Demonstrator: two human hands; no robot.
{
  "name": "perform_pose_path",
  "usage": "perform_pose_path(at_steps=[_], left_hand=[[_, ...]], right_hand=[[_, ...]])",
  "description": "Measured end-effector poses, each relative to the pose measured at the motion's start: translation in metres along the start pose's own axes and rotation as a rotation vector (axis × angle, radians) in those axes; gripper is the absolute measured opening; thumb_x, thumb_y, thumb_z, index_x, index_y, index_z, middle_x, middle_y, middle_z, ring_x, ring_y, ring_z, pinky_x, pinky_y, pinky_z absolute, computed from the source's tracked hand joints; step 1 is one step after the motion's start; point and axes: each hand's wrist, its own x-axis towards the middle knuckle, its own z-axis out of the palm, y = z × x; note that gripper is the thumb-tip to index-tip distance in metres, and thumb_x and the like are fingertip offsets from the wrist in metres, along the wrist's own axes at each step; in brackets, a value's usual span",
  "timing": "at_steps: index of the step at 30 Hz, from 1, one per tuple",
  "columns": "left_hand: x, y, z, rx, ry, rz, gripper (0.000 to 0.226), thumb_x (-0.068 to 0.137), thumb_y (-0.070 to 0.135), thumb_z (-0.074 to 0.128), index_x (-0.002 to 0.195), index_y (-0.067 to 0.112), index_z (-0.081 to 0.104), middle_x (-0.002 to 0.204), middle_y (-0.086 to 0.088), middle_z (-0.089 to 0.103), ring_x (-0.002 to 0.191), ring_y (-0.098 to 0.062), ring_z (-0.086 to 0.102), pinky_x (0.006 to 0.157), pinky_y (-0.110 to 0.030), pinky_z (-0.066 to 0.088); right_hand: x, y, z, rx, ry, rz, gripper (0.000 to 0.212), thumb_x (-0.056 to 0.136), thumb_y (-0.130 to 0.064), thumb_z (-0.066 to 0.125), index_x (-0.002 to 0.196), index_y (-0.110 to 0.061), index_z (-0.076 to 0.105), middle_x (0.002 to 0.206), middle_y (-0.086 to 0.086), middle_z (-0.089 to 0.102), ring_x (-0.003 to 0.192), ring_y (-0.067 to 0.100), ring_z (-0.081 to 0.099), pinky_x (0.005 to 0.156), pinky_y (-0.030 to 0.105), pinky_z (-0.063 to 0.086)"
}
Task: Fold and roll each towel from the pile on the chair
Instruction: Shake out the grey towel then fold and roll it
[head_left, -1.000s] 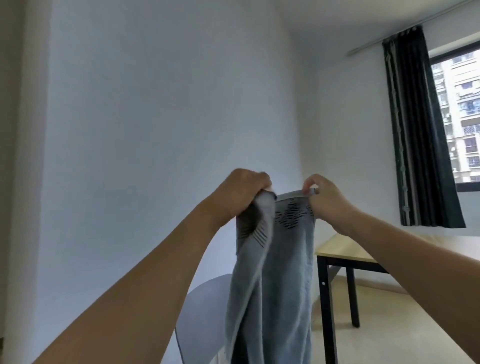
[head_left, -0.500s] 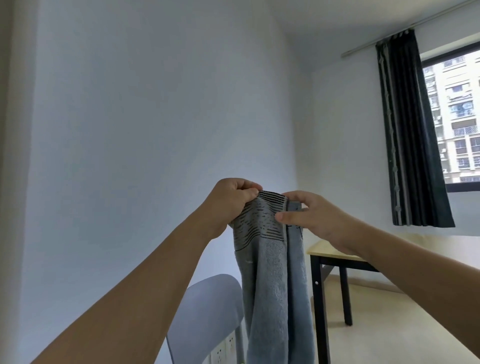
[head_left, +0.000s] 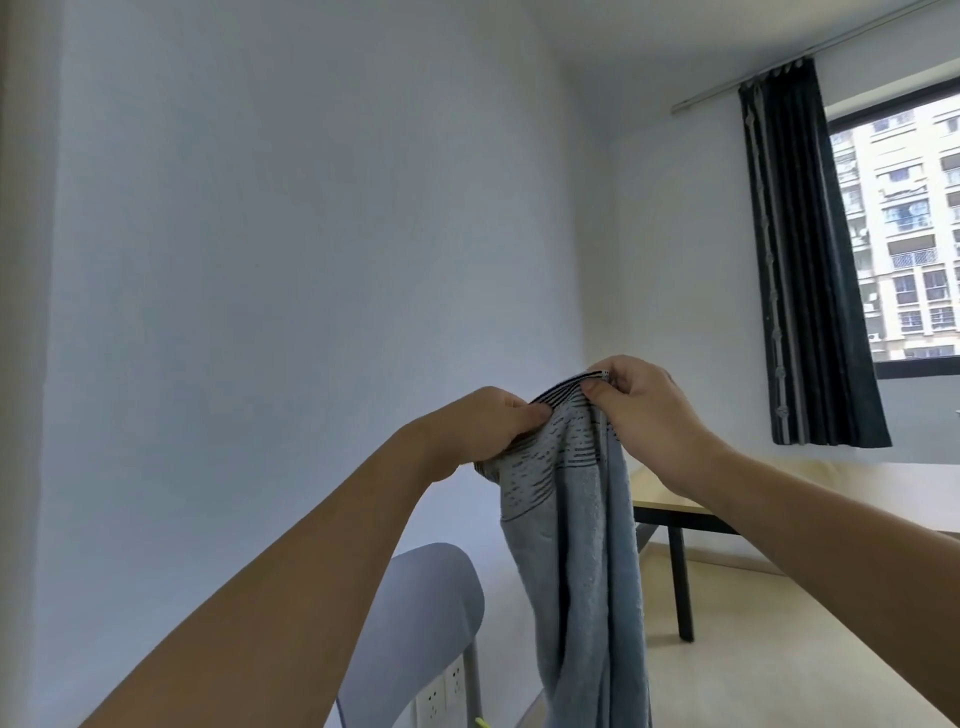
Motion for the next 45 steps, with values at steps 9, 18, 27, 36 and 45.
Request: perform_pose_path(at_steps=[9, 18, 27, 36, 45], left_hand=[[0.016, 0.014, -0.02, 0.977, 0.605, 0.32, 0.013, 0.098, 0.017, 0.036, 0.106, 0.011, 0.044, 0.076, -0.002, 0.053, 0.063, -0.022, 0.048, 0.057, -0.031, 0.031], [0.015, 0.111, -0.098, 1.277, 0.885, 0.303, 0.025, 0.092, 0.015, 0.038, 0.112, 0.016, 0.053, 0.092, 0.001, 0.061, 0.107, -0.024, 0.052, 0.111, -0.061, 0.005], [-0.033, 0.21, -0.146, 1.157, 1.107, 0.373, 0.03, 0.083, -0.001, 0.042, 0.11, 0.01, 0.051, 0.102, -0.009, 0.055, 0.095, -0.028, 0.05, 0.072, -0.033, 0.028], [-0.066, 0.263, -0.168, 1.061, 1.106, 0.28, 0.016, 0.08, 0.005, 0.045, 0.091, 0.012, 0.053, 0.125, -0.013, 0.034, 0.115, -0.032, 0.032, 0.076, -0.038, 0.033], [-0.007, 0.216, -0.155, 0.554, 0.373, 0.076, 0.031, 0.084, 0.029, 0.067, 0.105, 0.008, 0.063, 0.093, -0.01, 0.066, 0.069, -0.019, 0.062, 0.06, -0.027, 0.051]], right_hand=[[0.034, -0.029, -0.011, -0.234, 0.001, -0.102, 0.03, 0.095, -0.008, 0.044, 0.116, -0.021, 0.06, 0.077, 0.001, 0.056, 0.061, 0.016, 0.051, 0.048, 0.018, 0.036], [0.089, -0.147, -0.062, -0.894, -0.003, -0.23, 0.017, 0.084, -0.001, 0.044, 0.097, -0.001, 0.055, 0.093, 0.017, 0.059, 0.077, 0.03, 0.054, 0.059, 0.03, 0.041], [0.093, -0.266, -0.102, -0.754, 0.217, -0.249, 0.023, 0.074, 0.006, 0.051, 0.057, -0.006, 0.04, 0.059, 0.01, 0.045, 0.059, 0.027, 0.049, 0.043, 0.023, 0.027], [0.088, -0.327, -0.135, -0.379, 0.211, -0.157, 0.027, 0.087, 0.0, 0.043, 0.061, -0.007, 0.038, 0.064, 0.008, 0.039, 0.053, 0.017, 0.033, 0.048, 0.024, 0.026], [0.097, -0.24, -0.116, -0.426, 0.003, 0.209, 0.026, 0.082, -0.002, 0.033, 0.059, -0.015, 0.034, 0.053, 0.0, 0.029, 0.047, 0.011, 0.019, 0.051, 0.021, 0.013]])
